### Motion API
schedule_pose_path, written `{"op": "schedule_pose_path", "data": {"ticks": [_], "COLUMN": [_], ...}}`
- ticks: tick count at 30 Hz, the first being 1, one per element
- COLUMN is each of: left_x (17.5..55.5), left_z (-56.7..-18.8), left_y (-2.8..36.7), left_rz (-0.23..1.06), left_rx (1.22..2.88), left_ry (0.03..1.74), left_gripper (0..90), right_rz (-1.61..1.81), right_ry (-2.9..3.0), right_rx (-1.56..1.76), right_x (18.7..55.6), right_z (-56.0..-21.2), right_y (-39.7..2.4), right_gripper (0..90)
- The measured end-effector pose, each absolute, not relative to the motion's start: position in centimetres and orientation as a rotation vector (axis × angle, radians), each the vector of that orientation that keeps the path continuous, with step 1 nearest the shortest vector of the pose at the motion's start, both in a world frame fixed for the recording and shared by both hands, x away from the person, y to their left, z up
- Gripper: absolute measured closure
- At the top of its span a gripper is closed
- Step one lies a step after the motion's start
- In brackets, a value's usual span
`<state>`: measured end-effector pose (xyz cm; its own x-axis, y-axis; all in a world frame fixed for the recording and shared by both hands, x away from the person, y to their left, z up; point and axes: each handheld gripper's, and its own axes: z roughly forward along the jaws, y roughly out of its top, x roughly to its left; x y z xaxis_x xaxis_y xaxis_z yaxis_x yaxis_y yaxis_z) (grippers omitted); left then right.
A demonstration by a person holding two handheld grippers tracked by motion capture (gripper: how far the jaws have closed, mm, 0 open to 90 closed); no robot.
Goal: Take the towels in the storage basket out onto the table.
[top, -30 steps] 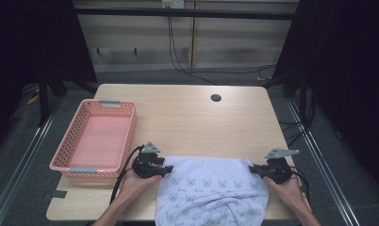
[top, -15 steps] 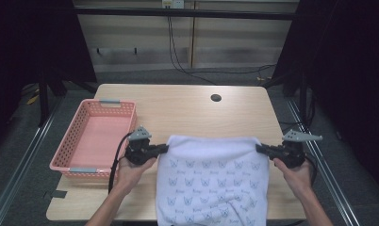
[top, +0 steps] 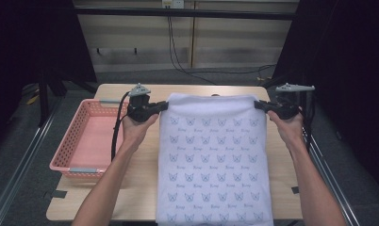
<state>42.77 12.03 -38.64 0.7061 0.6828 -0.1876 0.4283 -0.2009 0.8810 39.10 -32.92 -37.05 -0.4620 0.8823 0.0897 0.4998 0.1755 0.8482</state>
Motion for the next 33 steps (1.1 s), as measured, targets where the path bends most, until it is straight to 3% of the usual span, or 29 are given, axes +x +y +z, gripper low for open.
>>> {"op": "schedule_pose_path", "data": {"ticks": [1,2,3,5,6,11,24,29,33], "left_x": [42.8,43.8,43.8,44.4,44.5,43.6,36.3,33.2,32.5], "left_z": [-38.6,-39.4,-39.4,-40.0,-40.0,-39.5,-41.1,-43.5,-47.0], "left_y": [12.0,11.6,11.6,11.5,11.4,10.9,10.5,10.4,10.3], "left_rz": [0.295,0.307,0.307,0.321,0.266,0.285,0.114,0.038,0.039], "left_rx": [1.836,1.842,1.842,1.890,1.913,1.919,1.977,2.022,2.125], "left_ry": [0.871,0.942,0.942,0.968,0.941,0.917,0.737,0.693,0.725], "left_gripper": [81.6,71.8,63.9,62.3,55.8,55.4,58.0,58.4,60.4], "right_rz": [1.210,1.168,1.168,1.138,1.154,1.158,1.285,1.307,1.208], "right_ry": [2.034,1.998,1.998,1.978,1.961,1.972,2.088,2.195,2.318], "right_rx": [1.301,1.357,1.357,1.421,1.459,1.458,1.362,1.328,1.313], "right_x": [39.1,40.3,40.3,41.2,41.3,40.0,31.3,28.2,26.6], "right_z": [-37.0,-37.3,-37.3,-38.1,-39.1,-40.8,-43.9,-45.6,-47.1], "right_y": [-32.9,-33.0,-33.0,-33.4,-33.9,-34.5,-34.2,-33.4,-31.9], "right_gripper": [83.8,68.3,68.3,54.7,51.5,47.5,42.0,40.5,46.3]}}
